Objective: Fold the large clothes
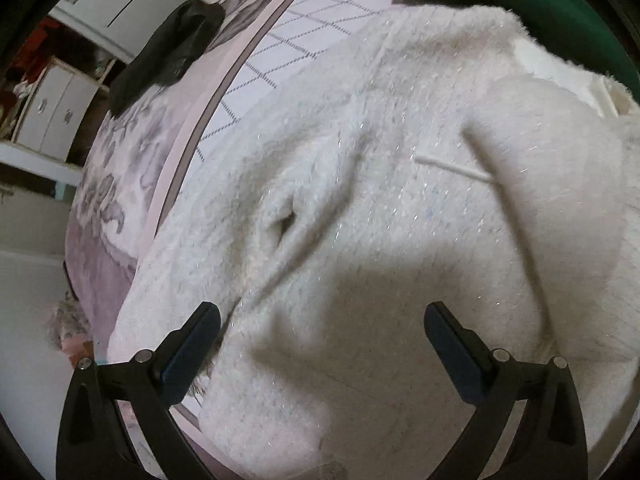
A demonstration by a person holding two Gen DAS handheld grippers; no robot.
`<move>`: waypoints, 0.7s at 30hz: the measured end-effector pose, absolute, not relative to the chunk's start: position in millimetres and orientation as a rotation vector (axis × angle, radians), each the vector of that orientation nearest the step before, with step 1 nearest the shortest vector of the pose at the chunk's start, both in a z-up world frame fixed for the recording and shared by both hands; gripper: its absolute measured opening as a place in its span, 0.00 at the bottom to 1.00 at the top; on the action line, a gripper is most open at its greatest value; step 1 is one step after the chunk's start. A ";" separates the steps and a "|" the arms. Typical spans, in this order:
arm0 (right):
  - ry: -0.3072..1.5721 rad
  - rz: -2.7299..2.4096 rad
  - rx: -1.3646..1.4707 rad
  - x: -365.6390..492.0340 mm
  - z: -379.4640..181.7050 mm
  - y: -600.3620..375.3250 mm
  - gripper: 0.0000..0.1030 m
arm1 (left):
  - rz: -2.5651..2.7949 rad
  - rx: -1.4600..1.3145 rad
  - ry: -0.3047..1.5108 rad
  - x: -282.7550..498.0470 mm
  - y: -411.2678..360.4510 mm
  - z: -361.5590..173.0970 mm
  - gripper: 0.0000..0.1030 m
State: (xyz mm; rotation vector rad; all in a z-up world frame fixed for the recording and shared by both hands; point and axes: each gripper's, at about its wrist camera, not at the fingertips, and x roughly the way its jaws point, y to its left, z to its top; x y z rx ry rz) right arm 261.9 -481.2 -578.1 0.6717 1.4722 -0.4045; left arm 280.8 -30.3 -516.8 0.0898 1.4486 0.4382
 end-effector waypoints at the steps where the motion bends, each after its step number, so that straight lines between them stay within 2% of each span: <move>1: 1.480 -0.390 0.729 253.6 -580.9 -485.3 0.15 | 0.456 0.091 1.451 279.1 -28.5 -517.7 1.00; 2: 1.489 -0.388 0.755 243.7 -577.9 -486.7 0.20 | 0.476 0.089 1.453 276.5 -26.0 -518.1 1.00; 3: 1.491 -0.386 0.759 234.7 -569.8 -483.8 0.29 | 0.499 0.086 1.452 272.1 -21.3 -518.0 1.00; 4: 1.467 -0.363 0.757 226.3 -556.7 -477.5 0.31 | 0.519 0.085 1.452 268.4 -17.1 -518.3 1.00; 8: 1.342 -0.133 0.815 215.0 -521.6 -441.9 0.31 | 0.602 0.085 1.465 251.3 7.7 -526.6 1.00; 10: 1.325 0.036 0.918 226.7 -534.8 -409.1 0.31 | 0.636 0.084 1.477 242.8 23.8 -534.2 1.00; 14: 1.312 0.064 0.972 271.8 -576.2 -352.7 0.31 | 0.675 0.083 1.481 228.8 47.5 -543.5 1.00; 16: 1.358 0.111 0.912 297.9 -592.7 -303.8 0.24 | 0.686 0.065 1.489 219.8 59.7 -546.3 1.00; 17: 1.375 0.149 0.874 323.8 -592.5 -289.3 0.24 | 0.689 0.049 1.495 213.2 66.7 -547.2 1.00; 21: 1.443 0.371 0.595 307.7 -583.5 -191.4 0.24 | 0.694 -0.017 1.509 191.2 90.3 -542.9 1.00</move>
